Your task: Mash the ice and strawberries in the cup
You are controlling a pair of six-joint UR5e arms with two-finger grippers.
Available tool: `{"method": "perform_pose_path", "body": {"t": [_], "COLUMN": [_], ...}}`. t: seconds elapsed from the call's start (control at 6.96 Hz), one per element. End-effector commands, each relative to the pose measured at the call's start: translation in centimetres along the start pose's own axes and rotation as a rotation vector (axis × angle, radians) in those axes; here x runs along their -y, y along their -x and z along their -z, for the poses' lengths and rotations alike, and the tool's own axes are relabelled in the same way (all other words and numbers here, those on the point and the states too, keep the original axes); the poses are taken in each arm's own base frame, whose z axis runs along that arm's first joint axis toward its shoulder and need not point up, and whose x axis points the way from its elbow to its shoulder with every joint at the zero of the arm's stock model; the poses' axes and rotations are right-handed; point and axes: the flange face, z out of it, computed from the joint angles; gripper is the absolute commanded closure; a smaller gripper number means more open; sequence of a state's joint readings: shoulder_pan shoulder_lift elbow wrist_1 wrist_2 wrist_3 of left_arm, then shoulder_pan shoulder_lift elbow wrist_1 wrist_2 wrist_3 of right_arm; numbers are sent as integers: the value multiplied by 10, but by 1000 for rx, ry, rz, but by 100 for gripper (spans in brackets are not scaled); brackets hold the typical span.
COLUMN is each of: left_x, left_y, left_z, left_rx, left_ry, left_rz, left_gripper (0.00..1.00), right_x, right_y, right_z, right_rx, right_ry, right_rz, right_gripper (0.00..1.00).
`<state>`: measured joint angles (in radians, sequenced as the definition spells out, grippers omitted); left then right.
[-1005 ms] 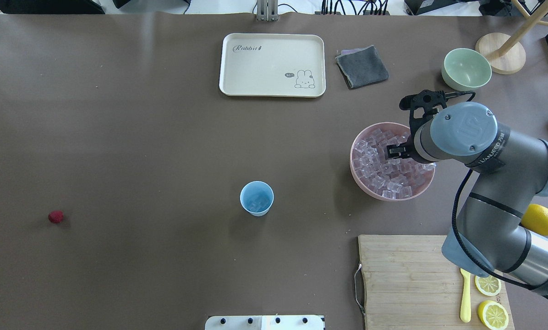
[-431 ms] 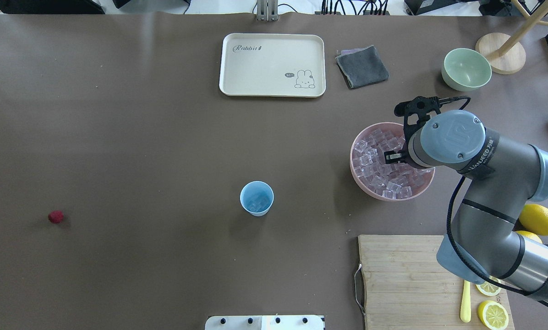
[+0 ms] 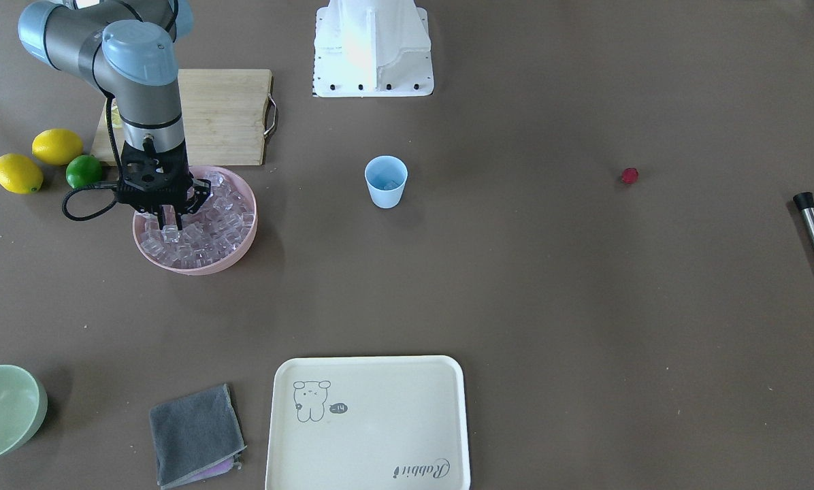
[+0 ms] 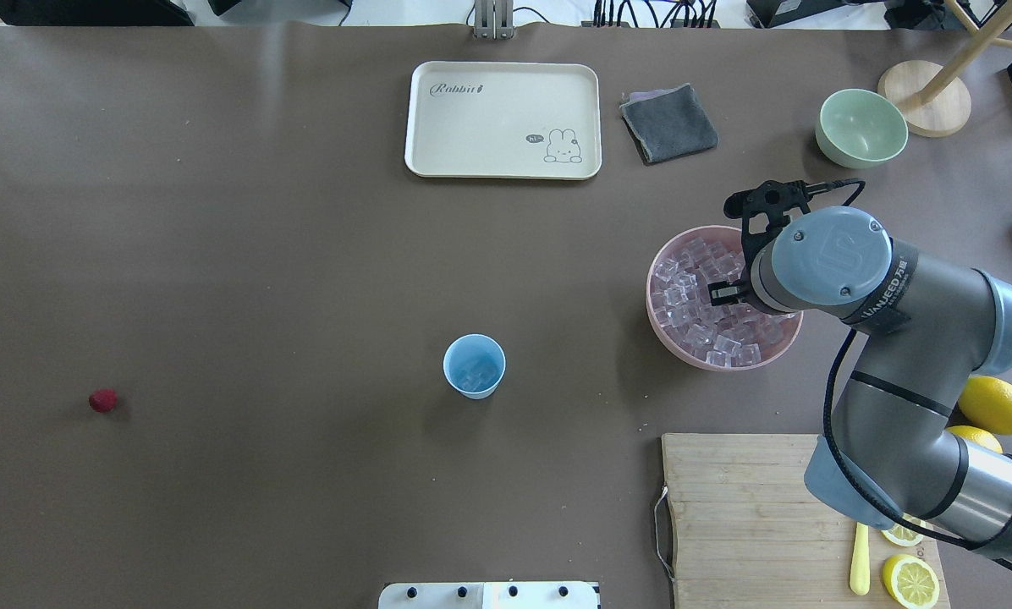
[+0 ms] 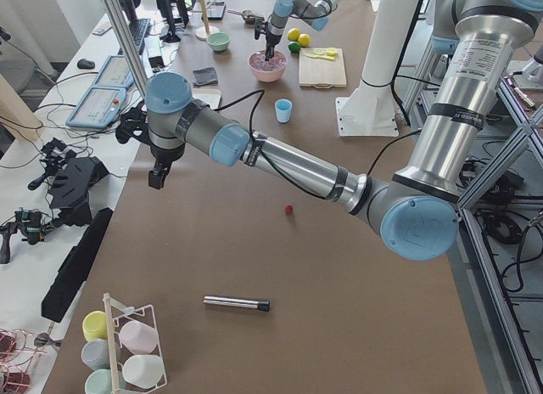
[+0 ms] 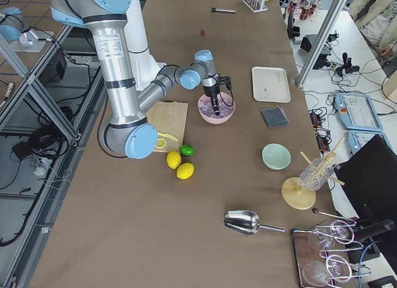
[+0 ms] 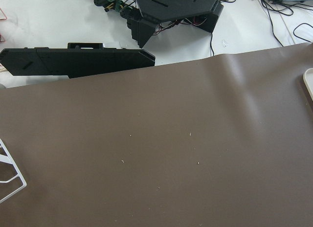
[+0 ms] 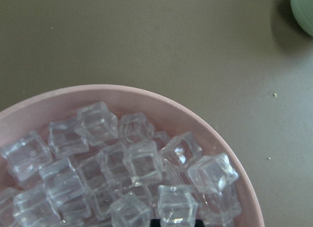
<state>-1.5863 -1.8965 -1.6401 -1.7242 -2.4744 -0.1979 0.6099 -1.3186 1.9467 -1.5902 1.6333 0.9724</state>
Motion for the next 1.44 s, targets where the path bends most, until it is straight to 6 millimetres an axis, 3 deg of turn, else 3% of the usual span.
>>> {"method": "perform_pose_path", "body": {"t": [0.0,0.14,0.29,1.01,1.29], "left_x": [1,1,1,-1,2], "left_y": [-1,-2,-4,-4,-8], "left_z": [1,3,4,5,6], "left_rx": [0,0,-1,-8,-9], "left_ry": [-1,-5,-8,-7,-9], "left_rz": [-2,0,2,4,-1], "left_gripper": [2,1,2,2,2], "right_x": [8,11,18,55,52], "right_y": [-4,-5,6,75,102], "right_z": [27,54,73,157,174], "right_rx": [39,62,77,251,297], "right_ry": [-34,-50,-64,-191,-206], "right_rz": [-10,-17,-16,4,44], "right_gripper": [100,100,100,100,100]}}
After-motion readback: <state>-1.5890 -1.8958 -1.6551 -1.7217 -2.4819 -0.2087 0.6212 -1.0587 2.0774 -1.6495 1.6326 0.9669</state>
